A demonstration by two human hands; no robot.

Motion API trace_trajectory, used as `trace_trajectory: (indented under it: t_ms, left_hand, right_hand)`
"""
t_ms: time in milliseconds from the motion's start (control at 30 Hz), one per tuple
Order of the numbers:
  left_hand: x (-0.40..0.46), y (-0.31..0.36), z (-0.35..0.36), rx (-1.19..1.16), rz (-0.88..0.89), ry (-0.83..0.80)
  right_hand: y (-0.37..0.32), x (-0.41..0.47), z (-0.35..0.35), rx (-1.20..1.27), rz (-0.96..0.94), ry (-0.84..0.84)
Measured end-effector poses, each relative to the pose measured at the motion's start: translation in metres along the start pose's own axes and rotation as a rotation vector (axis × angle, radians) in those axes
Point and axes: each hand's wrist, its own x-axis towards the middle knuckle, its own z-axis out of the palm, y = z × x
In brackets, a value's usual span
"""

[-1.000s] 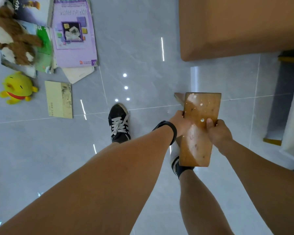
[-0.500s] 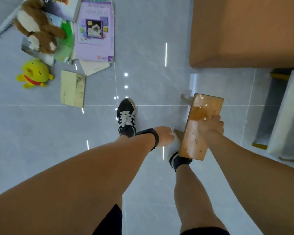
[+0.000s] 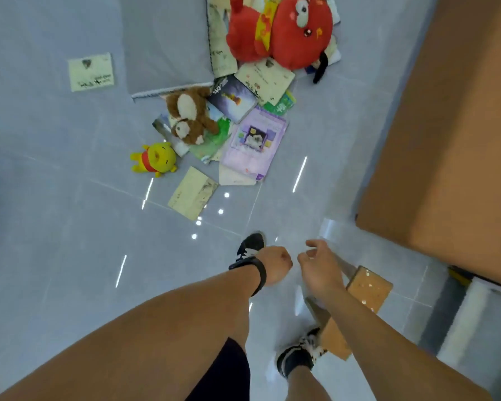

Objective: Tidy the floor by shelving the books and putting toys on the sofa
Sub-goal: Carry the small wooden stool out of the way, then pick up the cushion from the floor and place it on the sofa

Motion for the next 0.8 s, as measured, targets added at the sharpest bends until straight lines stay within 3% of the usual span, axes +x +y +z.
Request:
trace_trajectory:
  t_ms: [300, 467, 633, 800]
  left_hand:
    - [-0.119, -0.027, -0.146, -0.663, -0.074, 0.320]
    - [-0.146, 0.003, -0.179, -0.687, -0.105, 0.301]
    - [-0.143, 0.051, -0.214, -0.726, -0.045, 0.257]
    - [-0.114, 0.080, -0.280, -0.692, -0.036, 0.404]
  right_hand:
    - [-0.197, -0.069, -0.024, -0.074, -0.261, -0.120]
    - [-0.233, -0.090, -0.057, -0.115, -0.319, -0.164]
    - [-0.278, -0.054, -0.079, -0.230, -0.349, -0.181]
    - [-0.349, 0.010, -0.098, -0.379, -0.436, -0.258]
